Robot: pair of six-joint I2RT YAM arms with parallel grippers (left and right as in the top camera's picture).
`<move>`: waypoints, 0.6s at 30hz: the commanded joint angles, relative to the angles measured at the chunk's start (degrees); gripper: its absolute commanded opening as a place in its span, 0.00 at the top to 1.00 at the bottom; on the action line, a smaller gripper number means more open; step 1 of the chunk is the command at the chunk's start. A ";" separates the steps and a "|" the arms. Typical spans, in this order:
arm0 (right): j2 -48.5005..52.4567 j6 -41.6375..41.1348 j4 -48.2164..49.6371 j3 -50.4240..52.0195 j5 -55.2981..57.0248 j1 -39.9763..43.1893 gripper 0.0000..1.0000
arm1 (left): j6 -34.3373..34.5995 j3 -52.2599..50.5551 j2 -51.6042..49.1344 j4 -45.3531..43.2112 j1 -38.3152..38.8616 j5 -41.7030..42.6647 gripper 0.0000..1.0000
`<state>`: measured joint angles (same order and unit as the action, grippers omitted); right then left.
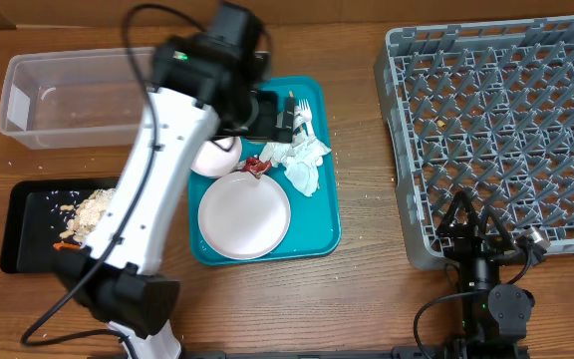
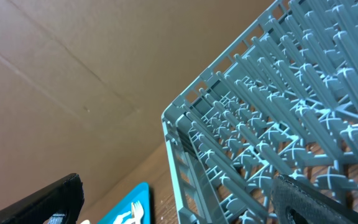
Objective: Sort waste into correct bins and load items into the dishwasher rack
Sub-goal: 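Grasp the white napkin with the left gripper and lift it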
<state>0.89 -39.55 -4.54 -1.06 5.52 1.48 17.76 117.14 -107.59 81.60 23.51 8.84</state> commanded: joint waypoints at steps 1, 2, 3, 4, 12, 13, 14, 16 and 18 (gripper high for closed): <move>0.04 2.10 0.35 0.57 0.90 0.15 0.00 | -0.61 -3.17 -4.24 -2.29 3.41 -5.31 0.00; 0.02 2.08 0.35 0.57 0.90 0.15 0.00 | -0.59 -3.67 -5.70 -3.06 4.15 -6.21 0.00; 0.02 2.08 0.35 0.57 0.87 0.15 0.00 | -0.61 -3.93 -7.10 -3.74 4.52 -6.93 0.03; 0.02 2.08 0.35 0.57 0.87 0.15 0.00 | -0.68 -3.98 -8.66 -4.37 4.70 -7.82 0.06; 0.04 2.10 0.35 0.57 0.90 0.15 0.00 | -6.80 -4.00 -20.13 -10.40 4.55 -12.46 0.25; 0.02 2.08 0.35 0.57 0.87 0.15 0.00 | -7.10 -4.00 -20.94 -10.69 4.55 -12.44 0.25; 0.04 2.08 0.35 0.57 0.87 0.15 0.00 | -7.17 -4.00 -21.90 -11.02 4.55 -12.52 0.24; 0.04 2.10 0.35 0.57 0.87 0.15 0.00 | -7.52 -4.00 -22.75 -11.41 4.55 -12.61 0.24; 0.04 2.08 0.35 0.57 0.87 0.15 0.00 | -7.50 -4.00 -23.04 -11.91 4.61 -14.38 0.23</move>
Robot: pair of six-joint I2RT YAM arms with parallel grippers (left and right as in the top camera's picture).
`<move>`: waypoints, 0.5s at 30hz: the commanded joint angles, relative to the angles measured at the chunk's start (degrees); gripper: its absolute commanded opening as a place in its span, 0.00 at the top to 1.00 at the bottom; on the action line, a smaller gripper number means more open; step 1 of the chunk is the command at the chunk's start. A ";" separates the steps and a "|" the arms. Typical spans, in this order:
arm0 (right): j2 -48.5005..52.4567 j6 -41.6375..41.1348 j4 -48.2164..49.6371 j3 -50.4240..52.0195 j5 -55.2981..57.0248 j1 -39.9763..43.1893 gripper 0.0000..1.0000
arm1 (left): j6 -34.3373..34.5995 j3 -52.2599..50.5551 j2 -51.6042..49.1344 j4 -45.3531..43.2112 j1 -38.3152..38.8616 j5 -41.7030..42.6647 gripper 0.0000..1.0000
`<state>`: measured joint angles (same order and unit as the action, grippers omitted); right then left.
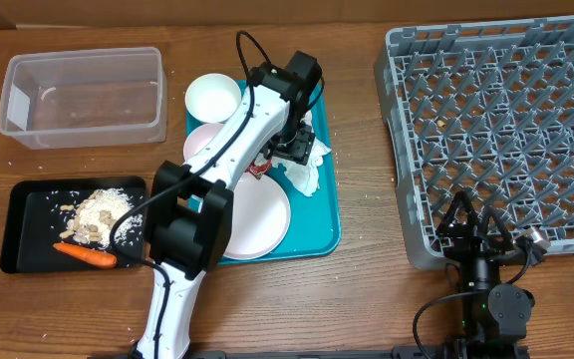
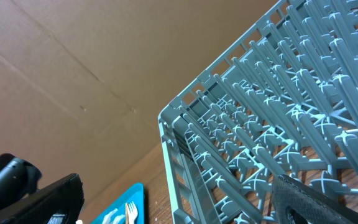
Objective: Sort waste into correct bins and load items into the dishwasher rack
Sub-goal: 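Grasp the white napkin with the left gripper and lift it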
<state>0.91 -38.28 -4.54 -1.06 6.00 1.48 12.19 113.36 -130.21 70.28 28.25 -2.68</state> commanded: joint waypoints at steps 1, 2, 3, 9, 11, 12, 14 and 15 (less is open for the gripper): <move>0.02 0.83 0.33 0.57 0.42 0.15 0.00 | -1.90 -0.22 -0.42 -1.03 -0.13 -3.85 0.23; 0.02 0.81 0.35 0.57 0.39 0.15 0.00 | -1.92 -0.22 -0.42 -1.55 -0.09 -4.61 0.23; 0.00 0.81 0.35 0.57 0.39 0.15 0.00 | -1.90 -0.22 -0.42 -1.84 -0.02 -5.09 0.23; 0.02 0.81 0.35 0.57 0.39 0.15 0.00 | -1.66 0.92 -0.37 -1.53 -0.02 -5.64 0.23; 0.02 0.81 0.35 0.57 0.39 0.15 0.00 | -1.66 1.88 -0.28 -1.22 -0.02 -5.14 0.25; 0.02 0.83 0.35 0.57 0.42 0.15 0.00 | -1.64 2.19 -0.24 -1.11 0.02 -5.03 0.28; 0.02 0.83 0.35 0.57 0.39 0.15 0.00 | -1.68 2.73 -0.04 -0.90 0.20 -4.85 0.31; 0.02 0.81 0.35 0.57 0.39 0.15 0.00 | -1.68 2.80 -0.04 -0.90 0.31 -4.85 0.32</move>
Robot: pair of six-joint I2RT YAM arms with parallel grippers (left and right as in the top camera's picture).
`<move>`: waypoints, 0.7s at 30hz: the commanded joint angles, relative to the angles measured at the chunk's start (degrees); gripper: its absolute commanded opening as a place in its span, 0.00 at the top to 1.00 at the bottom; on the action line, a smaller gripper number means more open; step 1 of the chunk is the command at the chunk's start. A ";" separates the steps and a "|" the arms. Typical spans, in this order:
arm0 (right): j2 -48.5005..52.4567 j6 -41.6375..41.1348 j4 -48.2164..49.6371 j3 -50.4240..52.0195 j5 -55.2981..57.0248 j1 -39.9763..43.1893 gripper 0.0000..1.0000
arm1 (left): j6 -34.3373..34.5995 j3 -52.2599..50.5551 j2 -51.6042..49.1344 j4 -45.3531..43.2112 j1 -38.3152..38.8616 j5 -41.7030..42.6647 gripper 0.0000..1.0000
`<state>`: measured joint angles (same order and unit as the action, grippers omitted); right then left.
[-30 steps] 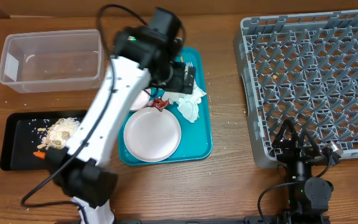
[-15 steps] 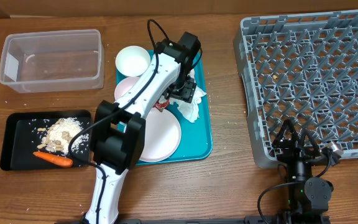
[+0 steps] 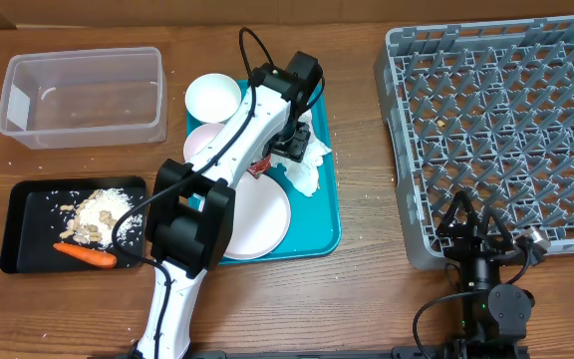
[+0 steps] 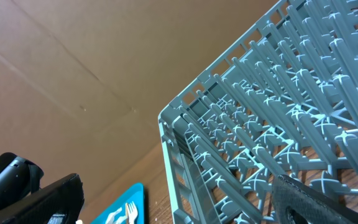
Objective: Sort waste into correct bins and load items into the dishwasher rack
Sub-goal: 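Grasp the white napkin with the left gripper and lift it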
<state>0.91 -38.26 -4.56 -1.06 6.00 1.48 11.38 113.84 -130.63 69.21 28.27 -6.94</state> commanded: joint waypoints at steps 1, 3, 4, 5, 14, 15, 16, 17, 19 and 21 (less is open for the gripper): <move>0.02 0.81 0.37 0.57 0.39 0.15 0.00 | -0.92 2.32 0.37 0.15 0.57 -0.61 0.41; 0.02 0.79 0.37 0.57 0.39 0.15 0.00 | -0.90 2.32 0.35 0.15 0.94 -0.72 0.55; 0.02 0.81 0.37 0.57 0.39 0.15 0.00 | -0.90 2.32 0.35 0.09 1.09 -0.74 0.58; 0.02 0.81 0.37 0.57 0.39 0.15 0.00 | -0.90 2.32 0.35 -0.11 1.33 -0.74 0.60; 0.02 0.79 0.37 0.57 0.39 0.15 0.00 | -0.90 2.34 0.37 -0.26 1.79 -0.74 0.96; 0.02 0.79 0.37 0.57 0.39 0.15 0.00 | -0.90 2.43 0.37 -0.13 1.79 -0.74 0.96; 0.02 0.81 0.37 0.57 0.42 0.15 0.00 | -0.90 2.71 0.37 0.42 1.79 -0.74 0.96; 0.02 0.79 0.37 0.57 0.39 0.15 0.00 | -0.87 3.21 0.37 1.20 1.79 -0.72 0.96; 0.02 0.81 0.37 0.57 0.39 0.15 0.00 | -0.31 5.35 0.44 3.65 1.77 -0.50 0.96; 0.02 0.79 0.37 0.57 0.39 0.15 0.00 | 0.61 8.52 0.70 6.25 1.77 0.70 0.96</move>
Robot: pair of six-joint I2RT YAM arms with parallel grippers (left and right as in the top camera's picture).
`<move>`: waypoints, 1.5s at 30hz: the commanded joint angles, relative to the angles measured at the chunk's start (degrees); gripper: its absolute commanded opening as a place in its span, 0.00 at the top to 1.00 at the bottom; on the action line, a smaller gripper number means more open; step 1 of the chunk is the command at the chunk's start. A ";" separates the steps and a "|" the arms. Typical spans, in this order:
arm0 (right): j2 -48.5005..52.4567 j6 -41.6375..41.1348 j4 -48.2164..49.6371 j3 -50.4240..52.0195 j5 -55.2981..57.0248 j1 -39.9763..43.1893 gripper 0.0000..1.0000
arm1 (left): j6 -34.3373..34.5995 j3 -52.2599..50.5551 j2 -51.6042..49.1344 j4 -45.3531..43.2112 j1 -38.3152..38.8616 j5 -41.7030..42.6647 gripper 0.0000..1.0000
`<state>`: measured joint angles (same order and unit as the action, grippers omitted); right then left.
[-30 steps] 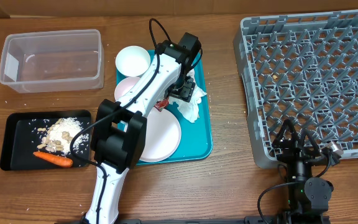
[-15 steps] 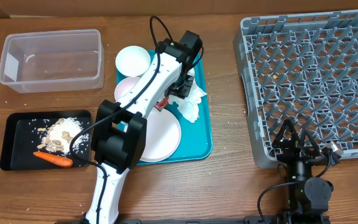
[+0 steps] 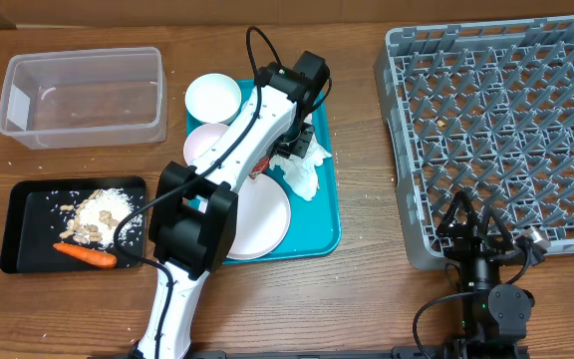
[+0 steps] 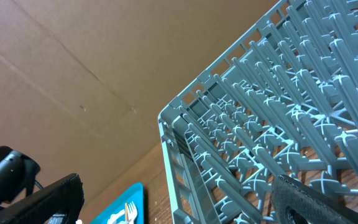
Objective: Sort waste into correct bins and load items into the dishwasher rack
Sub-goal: 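Grasp the white napkin with the left gripper and lift it, then carry the napkin left and drop it into the clear plastic bin, then grasp the red snack wrapper on the teal tray with the left gripper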
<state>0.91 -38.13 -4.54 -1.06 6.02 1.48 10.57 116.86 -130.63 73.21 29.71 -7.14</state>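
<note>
A teal tray (image 3: 327, 231) holds a crumpled white napkin (image 3: 307, 172), a small red scrap (image 3: 258, 169), a white plate (image 3: 252, 221), a white bowl (image 3: 211, 97) and a pink bowl (image 3: 202, 140). My left gripper (image 3: 292, 142) points down onto the napkin's back part, its fingers hidden under the wrist. A white fork (image 4: 131, 211) shows on the tray only in the right wrist view. My right gripper (image 3: 480, 231) rests open by the grey dishwasher rack (image 3: 496, 120), holding nothing.
A clear plastic bin (image 3: 83, 95) stands at the back left. A black tray (image 3: 18, 244) with rice scraps and a carrot lies at the front left. The rack's near corner (image 4: 166, 121) rises close in front of the right gripper.
My left wrist has shifted slightly to the right and back, still down on the napkin. The napkin looks a little more bunched. The right arm has not moved.
My left arm was first raised high over the back of the tray, its gripper above the fork and napkin. Then it stood low on the napkin beside the pink bowl. It has stayed there with only small shifts. The right gripper has rested open by the rack throughout.
</note>
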 commanded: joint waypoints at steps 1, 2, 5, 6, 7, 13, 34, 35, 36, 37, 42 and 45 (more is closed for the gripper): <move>0.02 0.68 0.35 0.57 0.39 0.15 0.00 | 1.42 7.87 0.96 3.69 0.31 2.29 0.96; 0.02 0.68 0.35 0.57 0.39 0.15 0.00 | 1.42 9.90 1.16 4.81 0.24 3.41 0.96; 0.02 0.68 0.35 0.57 0.39 0.15 0.00 | 1.42 18.16 1.92 8.39 -0.24 9.09 0.96; 0.02 0.68 0.35 0.57 0.37 0.15 0.00 | 1.42 20.20 1.95 9.27 -0.52 10.51 0.96; 0.02 0.68 0.35 0.57 0.37 0.15 0.00 | 1.42 21.35 1.97 9.77 -0.83 11.30 0.96; 0.02 0.68 0.35 0.57 0.37 0.15 0.00 | 2.54 28.55 2.08 13.11 -6.88 10.99 0.96; 0.02 0.66 0.35 0.57 0.37 0.15 0.00 | 7.67 29.03 1.29 7.76 -48.19 23.41 0.92; 0.02 0.66 0.35 0.57 0.37 0.15 0.00 | 7.72 28.15 1.29 7.65 -48.48 21.75 0.80; 0.04 0.66 0.37 0.57 0.37 0.15 0.00 | 7.72 27.43 1.29 7.48 -48.54 20.28 0.44; 0.22 0.66 0.35 0.57 0.37 0.15 0.00 | 7.69 26.36 1.29 7.34 -48.54 18.40 0.00; 0.31 0.66 0.35 0.57 0.37 0.15 0.00 | 6.84 26.56 1.42 9.68 -48.13 23.39 0.00; 0.31 0.66 0.35 0.57 0.37 0.15 0.00 | 3.56 27.65 1.77 10.75 -46.86 29.57 0.00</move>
<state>1.04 -37.89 -4.51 -1.06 6.00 1.48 17.74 143.13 -130.30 83.11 -19.05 15.42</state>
